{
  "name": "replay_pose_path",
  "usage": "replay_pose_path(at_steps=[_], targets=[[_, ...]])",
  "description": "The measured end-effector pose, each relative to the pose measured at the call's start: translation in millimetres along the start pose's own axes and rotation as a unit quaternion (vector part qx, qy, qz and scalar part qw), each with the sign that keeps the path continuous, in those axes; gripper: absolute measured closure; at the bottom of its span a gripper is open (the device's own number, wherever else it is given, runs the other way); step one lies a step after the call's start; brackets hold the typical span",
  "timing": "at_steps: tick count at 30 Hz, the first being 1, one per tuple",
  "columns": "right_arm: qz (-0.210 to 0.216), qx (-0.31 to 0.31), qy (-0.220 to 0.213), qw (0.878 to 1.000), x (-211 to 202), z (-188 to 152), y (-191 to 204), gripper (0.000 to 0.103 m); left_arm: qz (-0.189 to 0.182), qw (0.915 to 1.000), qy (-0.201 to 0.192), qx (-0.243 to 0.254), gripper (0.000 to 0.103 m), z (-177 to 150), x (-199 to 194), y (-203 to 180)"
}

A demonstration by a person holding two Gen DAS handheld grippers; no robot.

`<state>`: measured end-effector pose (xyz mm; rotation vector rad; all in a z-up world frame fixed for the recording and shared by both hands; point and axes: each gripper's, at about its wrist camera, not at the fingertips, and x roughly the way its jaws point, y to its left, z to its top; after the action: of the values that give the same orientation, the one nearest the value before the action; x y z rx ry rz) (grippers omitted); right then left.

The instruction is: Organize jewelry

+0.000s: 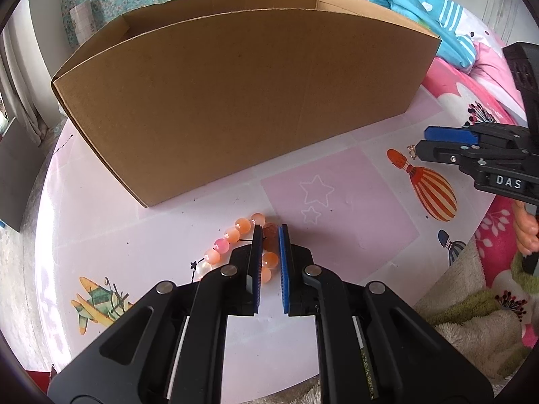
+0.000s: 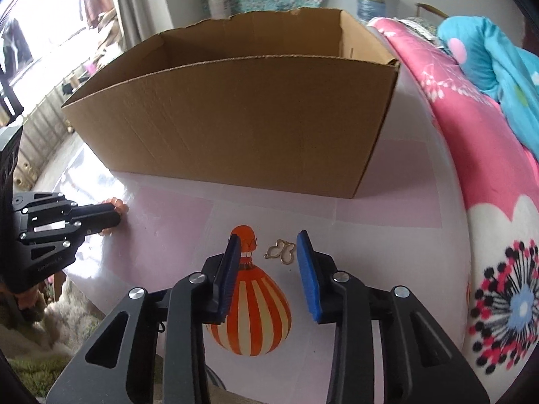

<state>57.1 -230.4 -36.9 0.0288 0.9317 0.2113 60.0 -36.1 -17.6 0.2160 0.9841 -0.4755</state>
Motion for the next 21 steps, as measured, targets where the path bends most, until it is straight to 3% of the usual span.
replay_pose_path(at_steps=[11,21], targets=[[-0.022,-0.074,0.024,0.997,15,2,6,0.072,-0.001,1.0000,0.001,0.001,0.094,0,0,0],[0.012,-0.086,0.029,0.996,15,1,5,0.083,-0.001,1.0000,0.001,0.001,0.094,0,-1,0]])
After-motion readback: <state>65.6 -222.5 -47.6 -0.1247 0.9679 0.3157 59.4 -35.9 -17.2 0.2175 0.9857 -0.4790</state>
